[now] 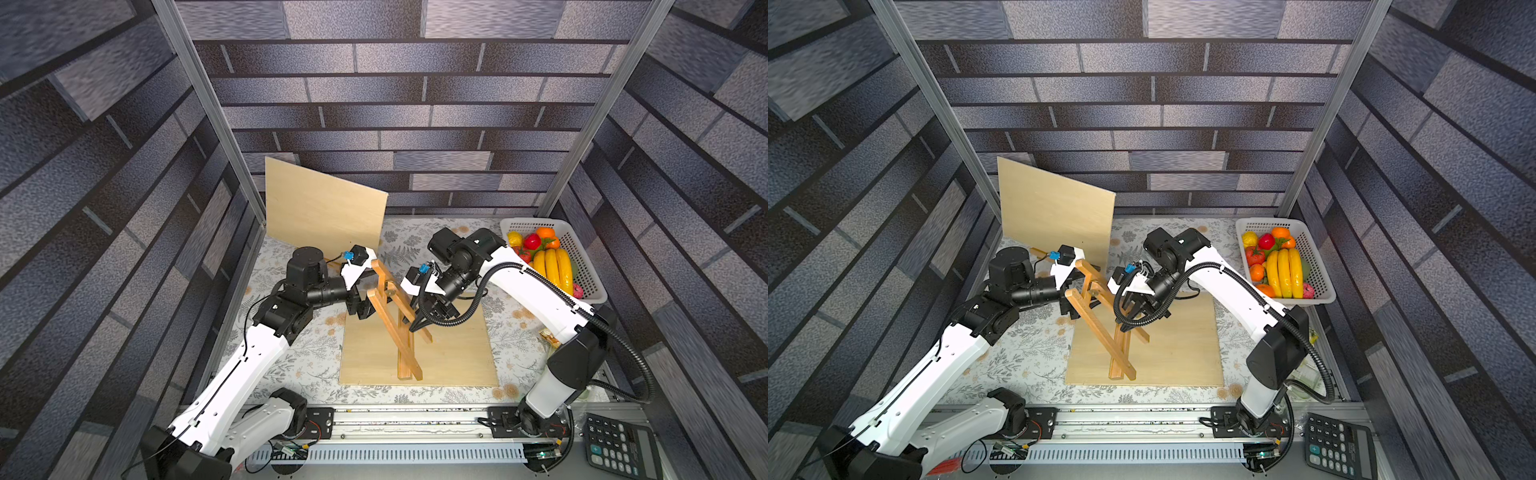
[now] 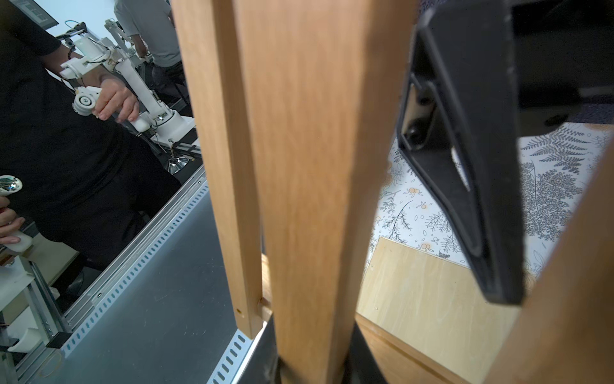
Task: Assemble the easel
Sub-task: Place the easel at the center of the board.
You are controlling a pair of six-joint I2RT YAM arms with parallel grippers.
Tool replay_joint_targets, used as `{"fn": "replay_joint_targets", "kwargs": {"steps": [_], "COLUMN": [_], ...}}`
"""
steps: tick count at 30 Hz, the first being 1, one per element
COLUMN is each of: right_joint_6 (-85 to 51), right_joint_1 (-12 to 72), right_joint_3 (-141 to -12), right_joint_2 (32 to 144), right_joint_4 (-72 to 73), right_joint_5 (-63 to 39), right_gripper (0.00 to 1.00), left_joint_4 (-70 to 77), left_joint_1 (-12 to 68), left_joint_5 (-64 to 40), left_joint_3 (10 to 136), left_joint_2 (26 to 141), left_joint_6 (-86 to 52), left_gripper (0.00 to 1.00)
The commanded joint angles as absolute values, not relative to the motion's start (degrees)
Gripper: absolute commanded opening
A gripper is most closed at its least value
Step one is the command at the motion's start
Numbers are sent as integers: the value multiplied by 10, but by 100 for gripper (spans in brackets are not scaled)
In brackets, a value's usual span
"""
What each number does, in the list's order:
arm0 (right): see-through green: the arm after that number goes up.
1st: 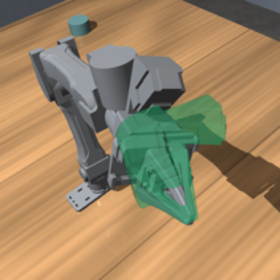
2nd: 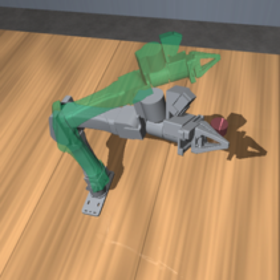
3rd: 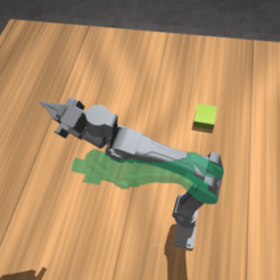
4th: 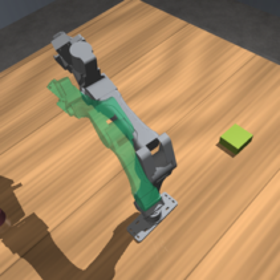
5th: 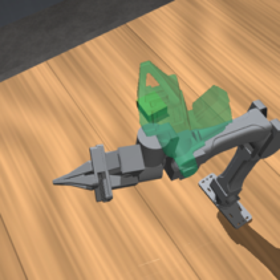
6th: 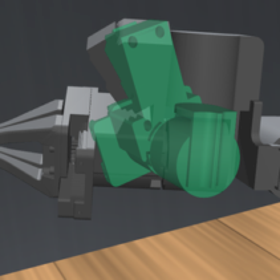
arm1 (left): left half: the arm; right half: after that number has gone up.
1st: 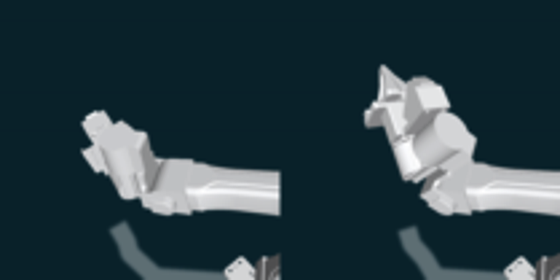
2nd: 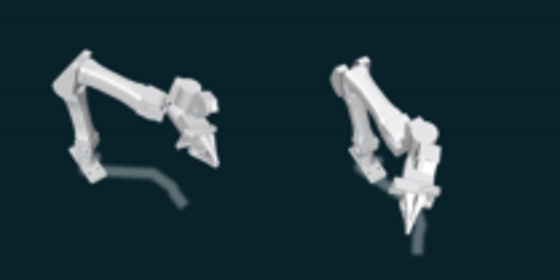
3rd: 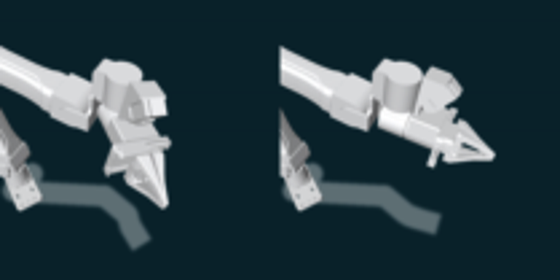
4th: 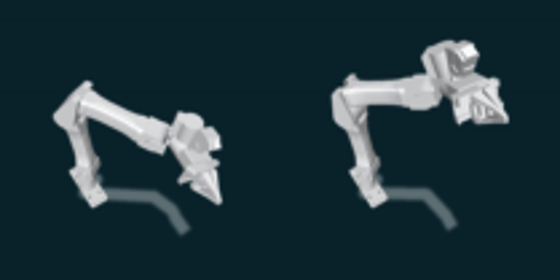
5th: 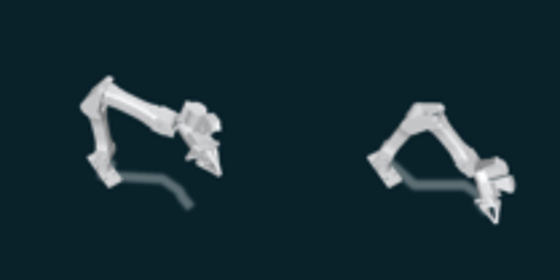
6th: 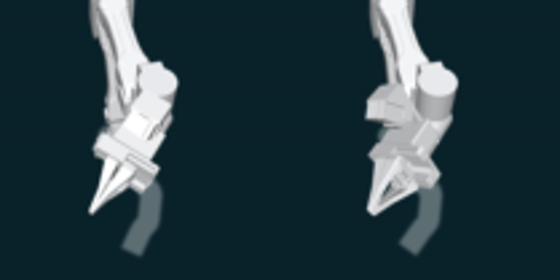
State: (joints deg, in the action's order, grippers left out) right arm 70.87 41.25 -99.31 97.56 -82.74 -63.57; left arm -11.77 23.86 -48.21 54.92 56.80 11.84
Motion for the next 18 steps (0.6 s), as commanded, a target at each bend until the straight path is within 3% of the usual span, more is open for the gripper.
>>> {"fn": "replay_joint_targets", "kwargs": {"steps": [1, 7, 11, 18], "right_joint_6": [724, 724, 724, 724], "right_joint_1": [417, 417, 417, 423], "right_joint_3": [-1018, -1018, -1013, -1028], "right_joint_2": [982, 987, 989, 1001], "right_joint_4": [-845, -848, -847, -850], "right_joint_5": [-681, -664, -668, -677], "right_gripper": [0, 0, 0, 0], "left_joint_4": [-130, -225, -211, -175], "left_joint_1": [242, 215, 174, 203], "left_joint_5": [-529, -519, -563, -578], "left_joint_3": [565, 541, 531, 534], "left_joint_2": [560, 511, 490, 524], "left_joint_6": [127, 161, 124, 106], "left_gripper": [90, 94, 93, 91]}}
